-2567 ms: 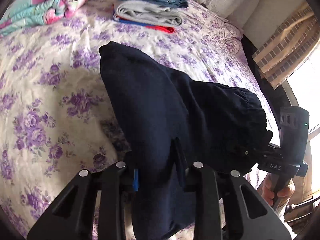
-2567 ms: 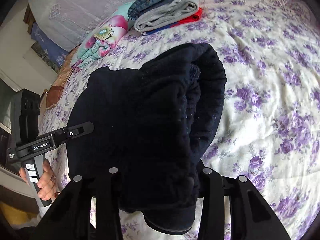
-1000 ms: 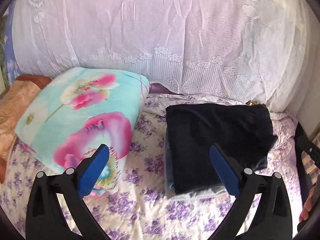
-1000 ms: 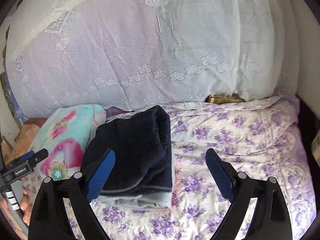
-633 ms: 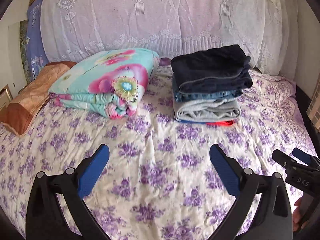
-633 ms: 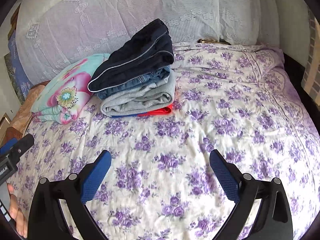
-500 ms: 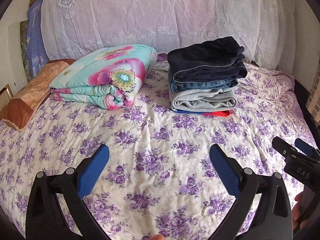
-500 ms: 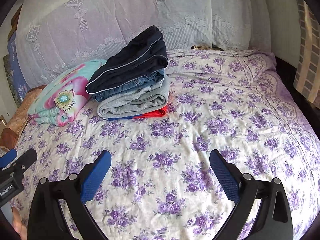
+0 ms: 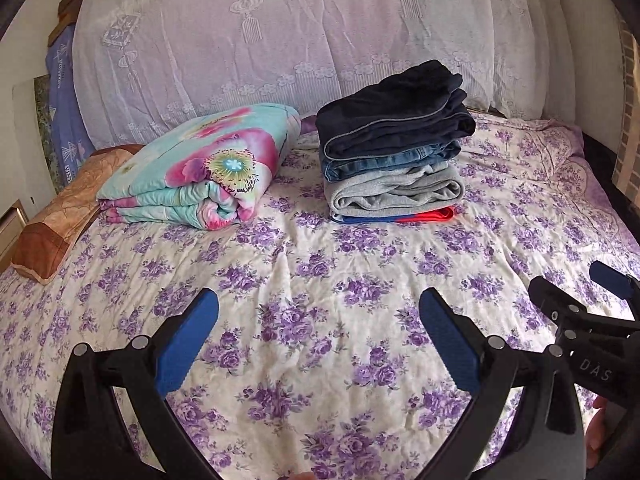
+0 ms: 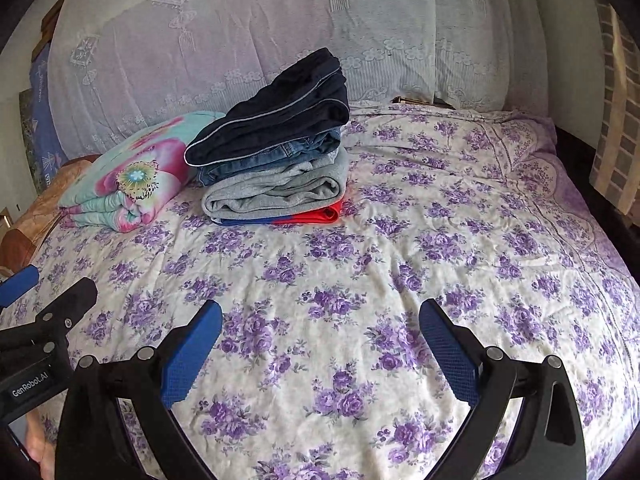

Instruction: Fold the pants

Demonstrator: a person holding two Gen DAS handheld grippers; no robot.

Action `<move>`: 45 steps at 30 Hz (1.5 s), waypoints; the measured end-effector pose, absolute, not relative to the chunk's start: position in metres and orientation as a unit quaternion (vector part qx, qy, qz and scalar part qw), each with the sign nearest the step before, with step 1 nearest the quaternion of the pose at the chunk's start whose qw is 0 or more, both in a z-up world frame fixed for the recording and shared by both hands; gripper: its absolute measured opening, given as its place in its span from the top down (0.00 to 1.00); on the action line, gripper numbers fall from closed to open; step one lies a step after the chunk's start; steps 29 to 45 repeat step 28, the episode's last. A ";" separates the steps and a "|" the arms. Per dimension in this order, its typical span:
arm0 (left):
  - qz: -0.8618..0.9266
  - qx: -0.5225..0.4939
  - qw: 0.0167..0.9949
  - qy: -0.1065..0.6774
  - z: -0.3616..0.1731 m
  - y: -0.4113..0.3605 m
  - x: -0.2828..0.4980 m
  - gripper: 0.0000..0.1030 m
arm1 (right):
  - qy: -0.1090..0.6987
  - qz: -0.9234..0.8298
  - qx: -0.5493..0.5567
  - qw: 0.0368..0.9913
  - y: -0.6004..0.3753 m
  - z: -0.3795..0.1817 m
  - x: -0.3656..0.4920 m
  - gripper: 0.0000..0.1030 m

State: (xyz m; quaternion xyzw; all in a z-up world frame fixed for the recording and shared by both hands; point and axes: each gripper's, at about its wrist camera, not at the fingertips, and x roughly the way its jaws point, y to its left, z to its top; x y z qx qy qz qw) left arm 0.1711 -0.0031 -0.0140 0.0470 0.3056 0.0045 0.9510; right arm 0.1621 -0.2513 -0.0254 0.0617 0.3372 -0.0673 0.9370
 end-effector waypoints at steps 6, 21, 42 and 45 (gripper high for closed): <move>0.003 0.048 0.948 0.316 -0.020 -0.004 0.173 0.05 | 0.336 -0.070 0.058 0.938 -0.250 -0.025 0.160 0.04; -0.006 0.035 0.947 0.320 -0.020 0.001 0.174 0.05 | 0.334 -0.065 0.049 0.939 -0.245 -0.025 0.160 0.04; -0.011 0.033 0.947 0.320 -0.020 0.000 0.173 0.05 | 0.336 -0.064 0.050 0.938 -0.243 -0.024 0.159 0.04; -0.011 0.033 0.947 0.320 -0.020 0.000 0.173 0.05 | 0.336 -0.064 0.050 0.938 -0.243 -0.024 0.159 0.04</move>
